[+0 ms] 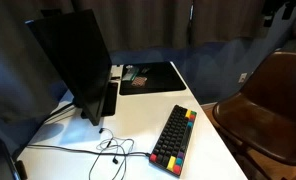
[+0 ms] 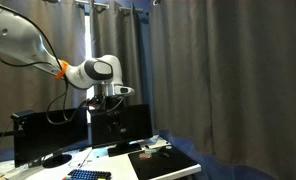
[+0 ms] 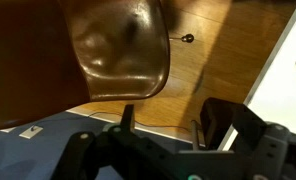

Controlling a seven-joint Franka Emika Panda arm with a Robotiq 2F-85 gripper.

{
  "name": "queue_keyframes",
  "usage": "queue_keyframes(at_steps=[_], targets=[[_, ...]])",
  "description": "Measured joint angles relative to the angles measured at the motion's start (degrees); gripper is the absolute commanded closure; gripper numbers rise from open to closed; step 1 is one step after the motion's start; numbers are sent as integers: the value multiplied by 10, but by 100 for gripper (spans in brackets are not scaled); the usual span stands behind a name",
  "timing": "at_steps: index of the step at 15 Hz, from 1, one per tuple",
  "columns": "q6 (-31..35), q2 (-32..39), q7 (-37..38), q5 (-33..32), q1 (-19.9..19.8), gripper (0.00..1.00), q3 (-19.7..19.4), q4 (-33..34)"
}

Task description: Press a button on the right side of the keyboard

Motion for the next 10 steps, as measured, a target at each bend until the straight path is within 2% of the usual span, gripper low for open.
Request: queue_keyframes(at_steps=[10], targets=[[0,6,7,4,8,0,2,-1]])
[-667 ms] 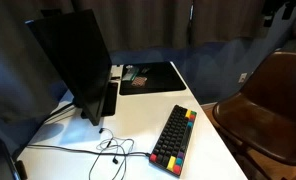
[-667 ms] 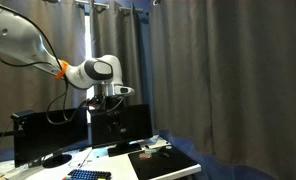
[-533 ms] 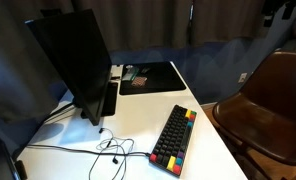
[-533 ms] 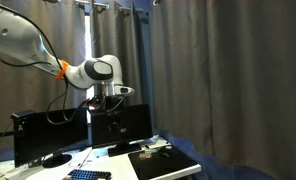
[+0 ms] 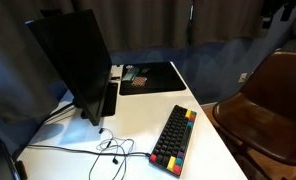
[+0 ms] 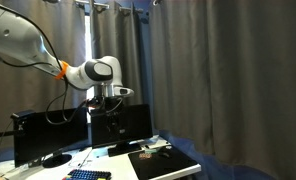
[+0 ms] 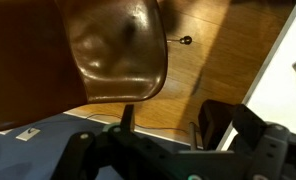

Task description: Press a button on the right side of the keyboard

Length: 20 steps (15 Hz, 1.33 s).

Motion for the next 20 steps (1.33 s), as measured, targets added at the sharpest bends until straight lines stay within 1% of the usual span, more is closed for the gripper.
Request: queue_keyframes(at_steps=[2,4,5,7,10,13,15,17,20], targets=[[3,19,29,19,19,0,13,-1],[13,46,74,52,42,0,35,-1],[30,62,106,70,52,0,48,-1],[82,96,177,99,67,0,73,-2],[196,150,267,137,89,0,98,-6],[299,208,340,142,108,0,111,-7],[341,244,380,135,118,0,113,-7],[359,271,413,120,125,0,113,-6],[364,282,422,116,126,0,113,-4]])
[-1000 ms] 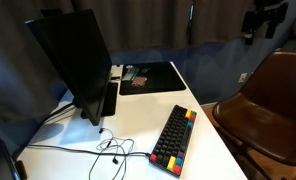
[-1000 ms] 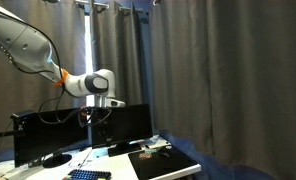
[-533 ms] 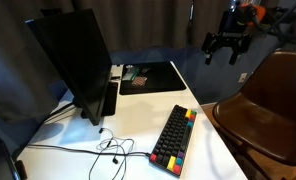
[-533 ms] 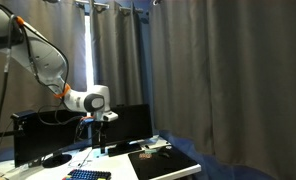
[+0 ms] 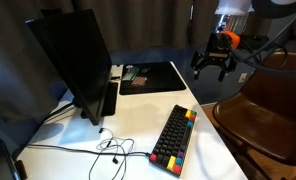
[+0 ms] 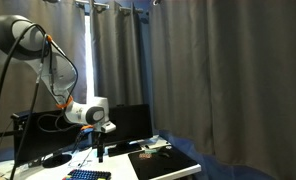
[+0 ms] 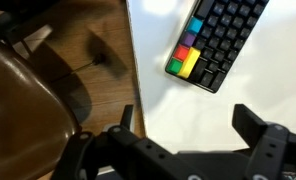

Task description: Press a button on the right side of the keyboard

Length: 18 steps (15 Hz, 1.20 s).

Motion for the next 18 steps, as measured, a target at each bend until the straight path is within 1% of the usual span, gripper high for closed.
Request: queue_keyframes(at_steps=[4,5,6,7,9,13,14,17,18], targets=[[0,2,4,3,6,1,-7,0],[1,6,11,3,8,26,-8,0],[4,12,19,3,10,26,-9,0],[12,19,31,1,13,29,-9,1],[42,37,61,-11,24,45,-11,2],[85,74,114,-44,49,72,-21,13],[92,83,130,-58,56,81,-27,16],[110,112,166,-87,78,99,-49,28],[114,122,171,-90,84,100,-55,33]])
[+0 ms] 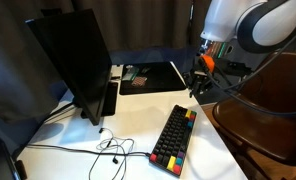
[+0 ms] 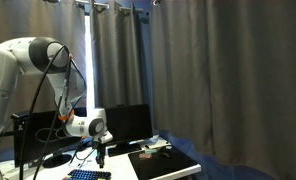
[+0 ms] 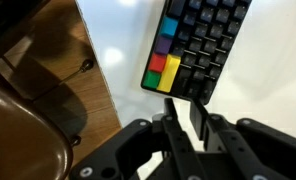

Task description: Press a button on the right side of the keyboard

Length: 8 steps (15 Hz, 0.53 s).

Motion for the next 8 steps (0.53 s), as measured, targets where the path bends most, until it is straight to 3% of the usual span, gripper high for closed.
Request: queue_keyframes(at_steps=[8], targets=[[10,71,11,-1,42,100,-42,56]])
